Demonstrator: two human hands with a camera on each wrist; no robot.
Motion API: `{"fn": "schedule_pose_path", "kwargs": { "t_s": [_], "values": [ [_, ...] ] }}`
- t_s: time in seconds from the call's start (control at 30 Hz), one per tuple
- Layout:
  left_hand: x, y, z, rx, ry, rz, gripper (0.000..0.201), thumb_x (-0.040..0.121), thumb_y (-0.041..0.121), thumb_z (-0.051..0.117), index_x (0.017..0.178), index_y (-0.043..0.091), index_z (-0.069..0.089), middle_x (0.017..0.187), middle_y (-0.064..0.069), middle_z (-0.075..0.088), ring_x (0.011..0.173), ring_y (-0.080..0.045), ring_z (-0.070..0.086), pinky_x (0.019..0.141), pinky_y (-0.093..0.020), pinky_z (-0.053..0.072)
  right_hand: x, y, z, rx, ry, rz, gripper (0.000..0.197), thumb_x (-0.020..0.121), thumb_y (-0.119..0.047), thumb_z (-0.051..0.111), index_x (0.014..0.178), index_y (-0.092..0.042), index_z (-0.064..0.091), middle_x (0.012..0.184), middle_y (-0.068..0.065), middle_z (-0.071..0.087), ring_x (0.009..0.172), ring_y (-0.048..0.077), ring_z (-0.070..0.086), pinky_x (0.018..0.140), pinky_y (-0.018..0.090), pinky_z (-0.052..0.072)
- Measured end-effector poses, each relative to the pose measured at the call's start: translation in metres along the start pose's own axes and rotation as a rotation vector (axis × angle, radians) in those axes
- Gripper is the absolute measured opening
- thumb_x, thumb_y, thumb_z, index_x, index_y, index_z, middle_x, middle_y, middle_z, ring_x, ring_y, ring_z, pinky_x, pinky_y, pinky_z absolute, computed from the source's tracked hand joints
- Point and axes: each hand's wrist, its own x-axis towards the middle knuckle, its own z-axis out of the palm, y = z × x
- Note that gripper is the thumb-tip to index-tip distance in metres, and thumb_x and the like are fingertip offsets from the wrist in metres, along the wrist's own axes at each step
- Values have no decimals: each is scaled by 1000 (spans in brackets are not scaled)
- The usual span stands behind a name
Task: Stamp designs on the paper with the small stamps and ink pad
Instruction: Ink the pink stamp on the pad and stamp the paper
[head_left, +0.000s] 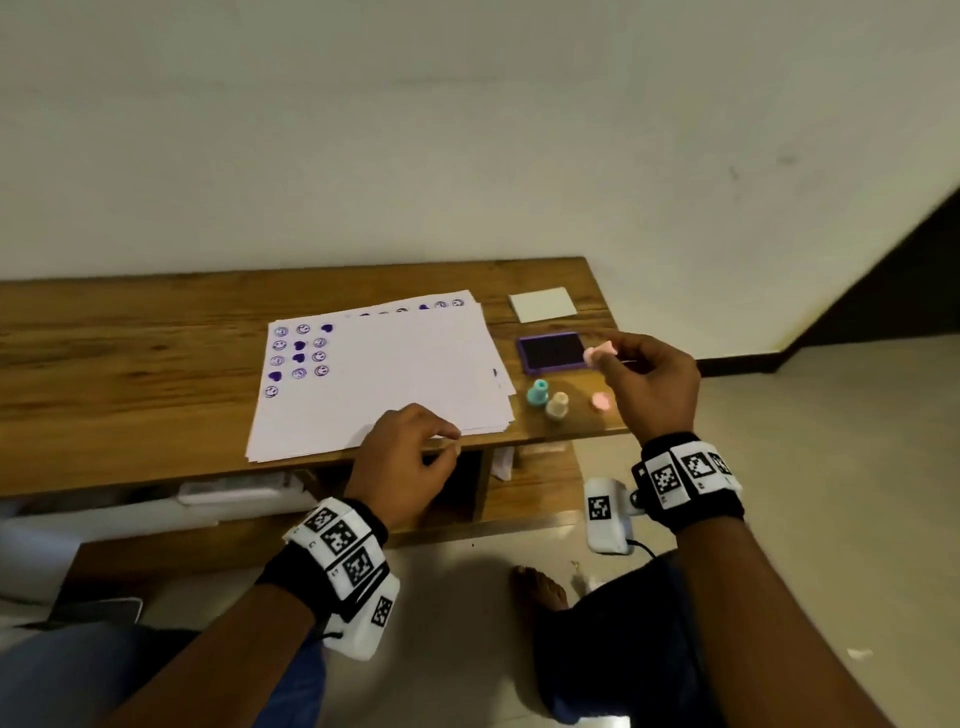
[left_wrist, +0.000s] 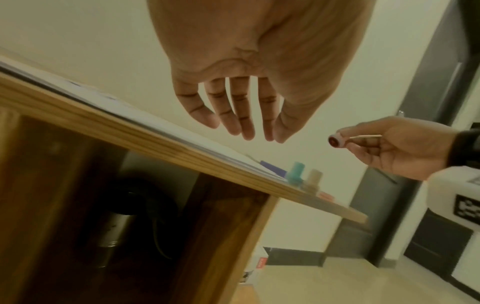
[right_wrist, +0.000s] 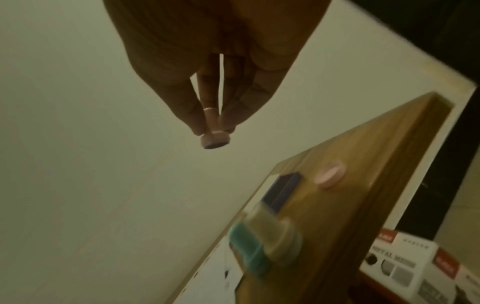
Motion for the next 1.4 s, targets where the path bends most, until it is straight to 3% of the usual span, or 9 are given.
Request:
{"fn": "schedule_pose_path", "kwargs": {
  "t_s": [0.13, 0.37, 0.6, 0.8, 0.97, 1.1, 1.2, 1.3, 1.4],
  "values": [
    [37, 56, 27, 190, -82, 115, 22, 86, 38, 63, 107, 33, 68, 115, 11, 61, 111, -14, 51, 93, -40, 42, 18, 22, -27, 40, 66, 96, 23, 76, -11, 80, 97, -20, 79, 85, -2, 76, 81, 9, 72, 76, 25, 58],
    [99, 128, 76, 392, -228, 274, 35, 85, 46, 59, 115, 31, 66, 122, 6, 60, 117, -21, 50, 95, -43, 37, 37, 41, -41, 159, 82, 279, 24, 72, -9, 78, 94, -18, 79, 85, 0, 78, 87, 15, 74, 87, 30, 57],
    [121, 135, 107, 543, -302, 282, 37, 90, 46, 48, 118, 31, 65, 120, 4, 64, 113, -23, 52, 95, -47, 38, 44, 44, -49, 244, 105, 354, 27, 73, -8, 78, 99, -13, 77, 84, 1, 77, 72, 8, 72, 82, 27, 57],
    [127, 136, 117, 582, -322, 278, 27, 88, 36, 46, 99, 30, 70, 101, 3, 65, 98, -23, 53, 85, -43, 37, 47, 42, -49, 253, 96, 363, 26, 73, -10, 78, 99, -15, 77, 82, -1, 77, 76, 13, 72, 88, 37, 59],
    [126, 140, 116, 538, -302, 259, 24, 85, 33, 50, 91, 27, 73, 92, 4, 66, 93, -22, 55, 85, -41, 37, 47, 42, -48, 250, 95, 365, 26, 72, -10, 79, 98, -16, 78, 75, -5, 75, 67, 10, 66, 87, 37, 59],
    [115, 137, 101, 275, -191, 218, 28, 78, 42, 59, 97, 25, 70, 97, 6, 70, 96, -19, 62, 89, -44, 47, 47, 40, -47, 253, 84, 345, 27, 72, -10, 79, 99, -16, 78, 79, -3, 76, 67, 7, 67, 86, 37, 59],
    [101, 128, 81, 44, -114, 141, 28, 76, 36, 70, 102, 25, 67, 98, 8, 68, 89, -12, 64, 78, -30, 54, 42, 32, -40, 269, 57, 291, 27, 73, -12, 79, 100, -17, 78, 84, 0, 77, 80, 12, 70, 86, 41, 58],
    [83, 110, 56, -109, -73, 47, 31, 76, 23, 75, 107, 22, 68, 99, 10, 66, 82, -7, 64, 68, -15, 51, 30, 20, -26, 270, -13, 220, 23, 76, -15, 78, 99, -18, 78, 88, 1, 76, 89, 19, 72, 87, 48, 59],
    [62, 85, 32, -246, -66, -51, 32, 79, 14, 75, 111, 18, 70, 104, 4, 69, 79, -5, 65, 64, -6, 50, 13, 6, -2, 251, -113, 134, 22, 75, -12, 80, 97, -17, 78, 88, 0, 76, 89, 19, 73, 81, 44, 62]
  ]
}}
